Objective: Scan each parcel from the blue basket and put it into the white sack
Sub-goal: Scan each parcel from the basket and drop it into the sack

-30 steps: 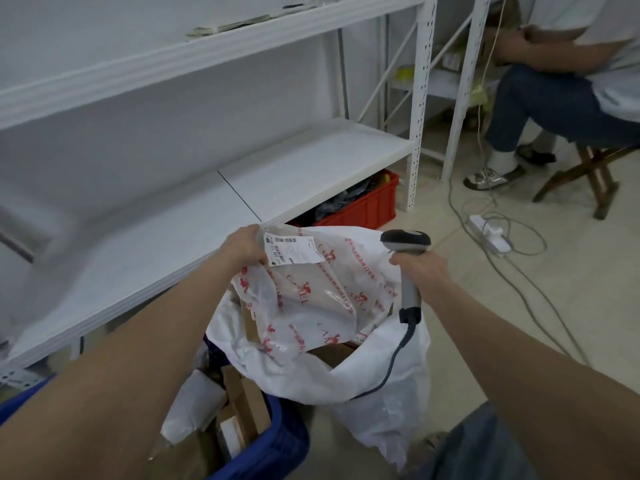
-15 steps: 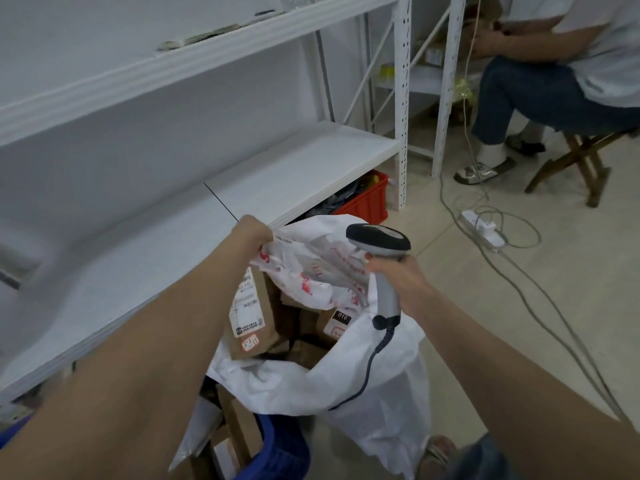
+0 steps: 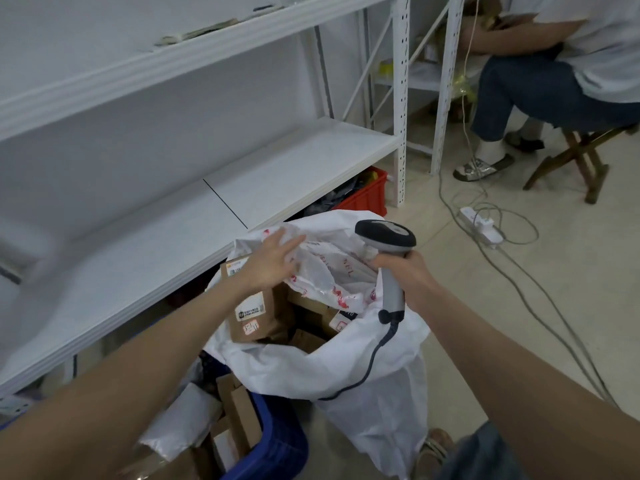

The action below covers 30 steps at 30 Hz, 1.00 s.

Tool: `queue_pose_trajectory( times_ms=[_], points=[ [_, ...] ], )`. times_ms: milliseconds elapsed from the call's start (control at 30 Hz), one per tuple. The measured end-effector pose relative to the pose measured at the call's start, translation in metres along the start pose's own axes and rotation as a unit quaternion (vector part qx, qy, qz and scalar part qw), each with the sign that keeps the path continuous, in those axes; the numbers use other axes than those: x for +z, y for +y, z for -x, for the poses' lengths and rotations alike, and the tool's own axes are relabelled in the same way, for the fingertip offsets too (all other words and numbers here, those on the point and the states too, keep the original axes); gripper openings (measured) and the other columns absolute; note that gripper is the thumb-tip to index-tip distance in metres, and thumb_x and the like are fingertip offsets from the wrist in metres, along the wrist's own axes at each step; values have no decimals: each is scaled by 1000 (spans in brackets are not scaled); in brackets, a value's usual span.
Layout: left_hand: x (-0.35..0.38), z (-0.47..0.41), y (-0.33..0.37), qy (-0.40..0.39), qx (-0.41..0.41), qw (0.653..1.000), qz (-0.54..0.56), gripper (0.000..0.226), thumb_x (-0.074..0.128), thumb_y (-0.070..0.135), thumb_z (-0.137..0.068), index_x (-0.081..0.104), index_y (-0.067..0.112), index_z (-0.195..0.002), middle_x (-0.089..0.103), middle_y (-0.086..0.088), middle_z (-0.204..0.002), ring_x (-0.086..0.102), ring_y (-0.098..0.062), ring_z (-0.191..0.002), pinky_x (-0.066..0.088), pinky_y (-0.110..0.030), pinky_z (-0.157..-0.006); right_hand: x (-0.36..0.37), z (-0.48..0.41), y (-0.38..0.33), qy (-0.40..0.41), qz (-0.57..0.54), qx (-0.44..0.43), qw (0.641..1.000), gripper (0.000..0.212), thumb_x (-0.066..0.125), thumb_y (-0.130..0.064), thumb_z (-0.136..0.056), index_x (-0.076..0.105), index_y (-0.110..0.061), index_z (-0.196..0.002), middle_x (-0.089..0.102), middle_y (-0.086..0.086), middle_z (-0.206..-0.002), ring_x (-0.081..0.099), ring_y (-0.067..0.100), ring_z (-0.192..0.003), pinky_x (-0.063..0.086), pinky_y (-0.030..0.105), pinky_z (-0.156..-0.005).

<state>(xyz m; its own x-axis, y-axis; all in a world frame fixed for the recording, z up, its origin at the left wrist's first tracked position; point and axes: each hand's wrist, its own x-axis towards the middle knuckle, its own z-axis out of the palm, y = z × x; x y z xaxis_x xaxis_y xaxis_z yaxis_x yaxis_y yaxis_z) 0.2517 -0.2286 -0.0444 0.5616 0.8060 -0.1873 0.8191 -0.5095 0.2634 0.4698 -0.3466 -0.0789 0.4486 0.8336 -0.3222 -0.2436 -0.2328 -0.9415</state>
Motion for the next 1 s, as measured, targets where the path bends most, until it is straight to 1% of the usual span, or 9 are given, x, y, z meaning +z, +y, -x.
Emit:
queue_pose_trajectory(
  times_ms=[67,133,233,300,433,700,833,933,1000],
  points=[
    [-2,14,-11,-56,88,974,-202,81,50,45,-82,7,39,-151,-3,-4,-161,-1,-29,-148,9,-59,-116,5,2,-1,12,-7,0,1000,31,69,-1,-77,63,-1,-108,66,17,-99,62,31,-95,53,40,-82],
    [16,26,-10,-31,141,949,-282,77,55,48,-86,13,40,-151,9,0,-161,10,-25,-147,13,-57,-115,6,6,-4,11,-20,-3,1000,23,65,3,-80,63,-3,-102,64,12,-90,61,25,-85,51,32,-72],
    [38,5,11,93,180,955,-216,50,55,24,-92,46,32,-141,45,1,-147,42,-23,-135,32,-41,-108,4,4,-3,5,-45,-6,999,22,64,5,-80,64,-4,-99,63,8,-84,60,21,-80,49,30,-69],
    [44,-23,31,102,157,957,-221,46,55,22,-92,51,32,-136,50,3,-142,46,-21,-131,36,-38,-107,1,0,-1,12,-44,-3,999,22,65,3,-78,65,-4,-99,63,7,-83,58,21,-80,48,31,-69],
    [68,-71,55,40,115,947,-297,55,67,23,-85,49,35,-136,51,3,-140,46,-20,-129,42,-40,-104,-4,-14,1,12,-39,4,999,26,67,-2,-79,65,-4,-105,64,8,-86,58,20,-78,46,30,-64],
    [101,-86,31,-58,47,971,-228,71,59,16,-91,24,37,-149,21,3,-159,25,-25,-143,35,-47,-111,2,-23,3,27,30,19,999,34,70,-10,-78,57,-15,-109,61,6,-90,58,22,-86,53,42,-83],
    [85,-67,21,17,61,977,-204,77,63,19,-87,21,34,-150,22,-2,-157,21,-24,-144,22,-44,-117,7,-9,5,40,38,25,998,26,68,-7,-78,59,-11,-102,58,4,-81,55,21,-81,49,36,-76],
    [81,-44,15,127,58,960,-244,60,59,21,-90,35,35,-143,35,-4,-148,34,-26,-135,34,-42,-109,8,3,6,64,39,19,997,28,69,-8,-79,57,-11,-103,55,2,-79,52,17,-76,47,35,-78],
    [93,-35,14,102,37,974,-201,54,53,22,-94,34,32,-144,37,-4,-145,45,-25,-123,46,-34,-91,10,7,6,66,40,17,997,29,69,-8,-80,54,-13,-105,54,0,-80,52,18,-79,47,37,-82]
  ],
)
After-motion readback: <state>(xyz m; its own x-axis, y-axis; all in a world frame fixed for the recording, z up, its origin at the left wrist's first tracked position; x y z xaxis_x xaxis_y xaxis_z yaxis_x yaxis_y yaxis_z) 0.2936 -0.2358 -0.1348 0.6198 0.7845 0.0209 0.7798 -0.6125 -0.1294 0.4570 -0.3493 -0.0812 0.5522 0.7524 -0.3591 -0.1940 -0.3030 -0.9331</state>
